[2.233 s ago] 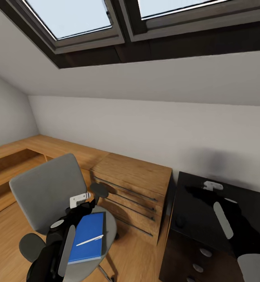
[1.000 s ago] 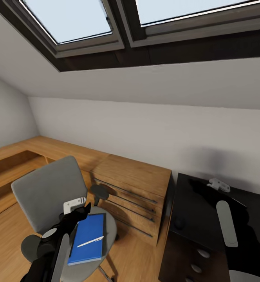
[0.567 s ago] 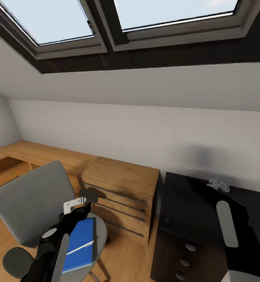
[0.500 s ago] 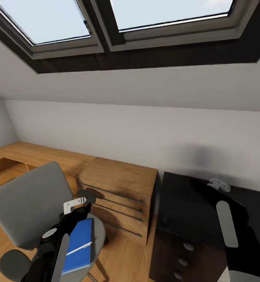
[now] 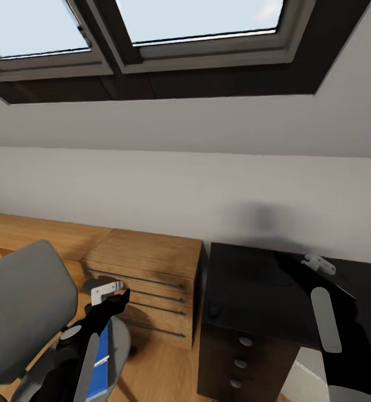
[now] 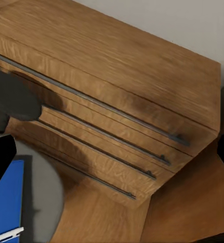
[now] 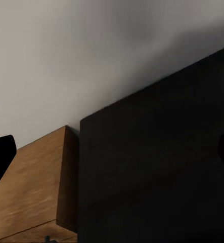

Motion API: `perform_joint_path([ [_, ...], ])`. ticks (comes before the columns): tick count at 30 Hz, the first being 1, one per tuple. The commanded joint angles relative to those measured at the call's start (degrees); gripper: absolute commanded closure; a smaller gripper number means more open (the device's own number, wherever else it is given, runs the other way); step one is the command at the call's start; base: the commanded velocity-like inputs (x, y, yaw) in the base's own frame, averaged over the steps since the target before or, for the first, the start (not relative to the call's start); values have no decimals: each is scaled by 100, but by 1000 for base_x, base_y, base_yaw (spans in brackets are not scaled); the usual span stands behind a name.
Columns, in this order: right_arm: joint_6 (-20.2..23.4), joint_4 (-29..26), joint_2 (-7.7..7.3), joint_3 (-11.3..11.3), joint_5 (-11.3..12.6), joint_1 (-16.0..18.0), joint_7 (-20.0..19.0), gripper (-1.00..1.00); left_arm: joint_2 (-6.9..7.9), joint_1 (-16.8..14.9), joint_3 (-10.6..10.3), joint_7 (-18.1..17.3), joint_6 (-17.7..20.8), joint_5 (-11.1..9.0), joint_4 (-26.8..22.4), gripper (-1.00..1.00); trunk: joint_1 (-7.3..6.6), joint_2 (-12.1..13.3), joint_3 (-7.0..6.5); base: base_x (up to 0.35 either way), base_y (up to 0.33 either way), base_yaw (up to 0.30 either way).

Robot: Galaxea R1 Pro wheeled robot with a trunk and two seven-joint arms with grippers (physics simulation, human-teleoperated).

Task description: In the bedroom, organize the workspace by keeping the computer under the desk, ensuring the monitor is on the desk, placing the keyboard on the desk next to the monitor, placing the mouse on the desk next to the keyboard, moving the folder from the swivel chair onto the desk next to the mouse, stacking the notebook on top of the folder with the pen on top of the notebook, and positioning the swivel chair next to the desk.

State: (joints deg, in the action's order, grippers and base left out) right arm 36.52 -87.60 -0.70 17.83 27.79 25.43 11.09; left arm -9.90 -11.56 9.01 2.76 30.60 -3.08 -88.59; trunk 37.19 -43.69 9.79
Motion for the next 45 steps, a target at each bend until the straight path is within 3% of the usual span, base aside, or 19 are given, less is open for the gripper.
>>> perform_joint_path([
  [1,13,-5,-1,6,60,6,49,-100,-3,-4,4,25,30,-33,-9,-100,2,-8,9,0,0,-294],
  [10,-20,141,21,22,64,6,51,-100,-10,-4,-4,31,2,-26,-44,-100,2,-8,10,0,0,-279],
  [13,-21,156,107,20,53,6,54,-100,-10,-4,-4,31,0,-26,-49,-100,2,-8,12,0,0,-130],
  [16,-22,96,387,11,13,6,124,-100,-10,-4,-5,31,-1,-26,-54,-100,2,-8,13,0,0,-41],
  [27,-163,156,466,1,-1,6,233,-100,-10,-1,-7,31,-2,-26,-62,-100,2,-8,13,0,0,-48],
  [33,-502,424,444,-11,-5,6,231,-100,-10,1,-19,31,-2,-26,-62,-100,2,-8,13,0,0,-215],
  [37,-973,1012,391,-15,-99,9,228,-100,-10,4,-21,31,-2,-26,-62,-100,2,-8,13,0,0,-254],
  [45,-1996,1736,291,-83,-678,20,227,-100,-10,4,-22,31,-1,-26,-62,-100,2,-8,13,0,0,-272],
])
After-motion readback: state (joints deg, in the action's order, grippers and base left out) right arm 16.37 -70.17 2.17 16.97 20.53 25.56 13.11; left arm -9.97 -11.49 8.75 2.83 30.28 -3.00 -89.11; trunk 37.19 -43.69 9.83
